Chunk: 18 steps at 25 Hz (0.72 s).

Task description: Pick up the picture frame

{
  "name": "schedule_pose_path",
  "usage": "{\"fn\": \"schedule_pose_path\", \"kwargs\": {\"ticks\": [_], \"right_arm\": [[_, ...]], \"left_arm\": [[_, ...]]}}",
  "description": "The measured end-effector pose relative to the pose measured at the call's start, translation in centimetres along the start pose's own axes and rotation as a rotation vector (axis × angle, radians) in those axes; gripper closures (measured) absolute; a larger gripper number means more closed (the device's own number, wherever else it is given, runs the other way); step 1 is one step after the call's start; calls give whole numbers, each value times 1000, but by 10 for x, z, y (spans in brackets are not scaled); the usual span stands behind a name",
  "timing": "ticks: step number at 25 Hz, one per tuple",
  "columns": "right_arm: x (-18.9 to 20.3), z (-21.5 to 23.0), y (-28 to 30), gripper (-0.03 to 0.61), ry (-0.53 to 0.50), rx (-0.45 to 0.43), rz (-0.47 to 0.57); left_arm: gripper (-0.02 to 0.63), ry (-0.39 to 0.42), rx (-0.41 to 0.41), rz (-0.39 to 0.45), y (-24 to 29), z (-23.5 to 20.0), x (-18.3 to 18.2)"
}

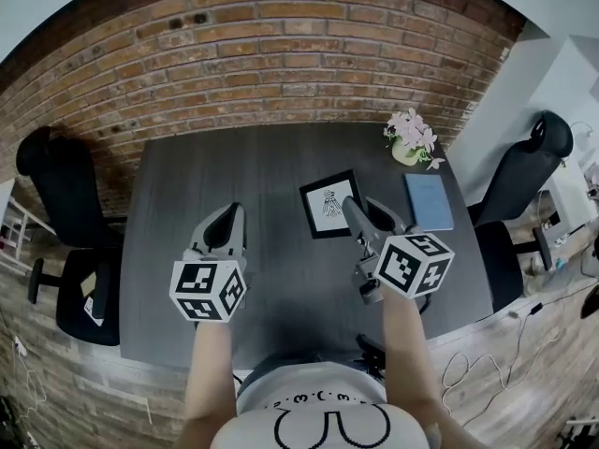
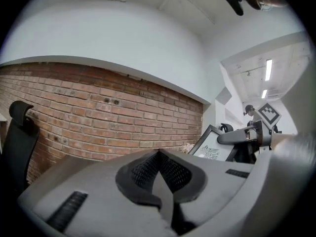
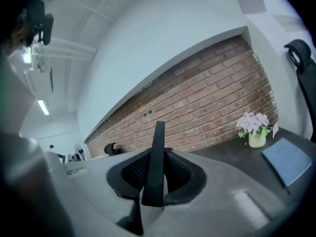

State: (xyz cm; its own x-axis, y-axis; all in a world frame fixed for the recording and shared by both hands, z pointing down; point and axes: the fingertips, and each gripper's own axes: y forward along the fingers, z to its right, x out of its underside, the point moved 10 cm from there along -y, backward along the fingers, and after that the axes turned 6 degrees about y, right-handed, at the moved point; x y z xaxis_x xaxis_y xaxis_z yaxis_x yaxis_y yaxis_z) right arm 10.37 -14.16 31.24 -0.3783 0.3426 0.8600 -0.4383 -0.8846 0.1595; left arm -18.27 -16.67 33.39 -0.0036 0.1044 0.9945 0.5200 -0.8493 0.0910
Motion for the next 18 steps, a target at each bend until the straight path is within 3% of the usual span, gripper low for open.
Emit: {"fn": "schedule_pose_path", "kwargs": {"ticks": [11,18], "right_arm": [[-38,-38,-14,520,-315,75,131],[-42,-45,-20,520,-425,117,208]], "left_arm": [[615,61,9,150,-8,4,-38],[615,150,0,203,-13,10,-52]]}}
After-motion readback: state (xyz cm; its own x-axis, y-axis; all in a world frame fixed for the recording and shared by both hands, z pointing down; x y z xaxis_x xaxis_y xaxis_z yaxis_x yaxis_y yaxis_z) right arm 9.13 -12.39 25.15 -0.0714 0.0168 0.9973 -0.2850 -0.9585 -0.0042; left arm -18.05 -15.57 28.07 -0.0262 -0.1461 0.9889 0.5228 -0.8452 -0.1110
